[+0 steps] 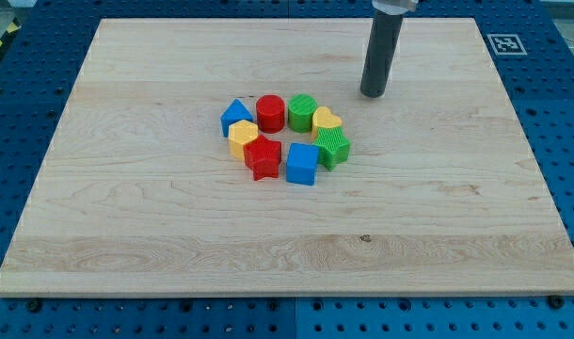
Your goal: Move the arm to the top right of the green circle
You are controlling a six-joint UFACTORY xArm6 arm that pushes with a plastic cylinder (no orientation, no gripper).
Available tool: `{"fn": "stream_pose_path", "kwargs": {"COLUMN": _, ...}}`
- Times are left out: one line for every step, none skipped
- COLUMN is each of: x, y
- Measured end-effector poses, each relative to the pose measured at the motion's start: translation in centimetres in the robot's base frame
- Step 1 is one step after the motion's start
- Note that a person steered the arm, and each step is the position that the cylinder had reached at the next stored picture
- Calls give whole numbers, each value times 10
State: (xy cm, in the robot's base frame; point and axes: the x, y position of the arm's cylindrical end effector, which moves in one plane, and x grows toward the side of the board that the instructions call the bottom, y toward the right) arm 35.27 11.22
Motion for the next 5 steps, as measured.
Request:
{"fn": "stream_pose_path", "kwargs": {"x": 0, "y": 0}}
{"fn": "stream_pose_path", "kwargs": {"x": -32, "y": -21}}
{"fn": "stream_pose_path", "kwargs": {"x": -47, "y": -53}}
{"fn": "stream_pose_path", "kwargs": {"x": -46, "y": -54}}
{"fn": "stream_pose_path", "kwargs": {"x": -33, "y": -54}}
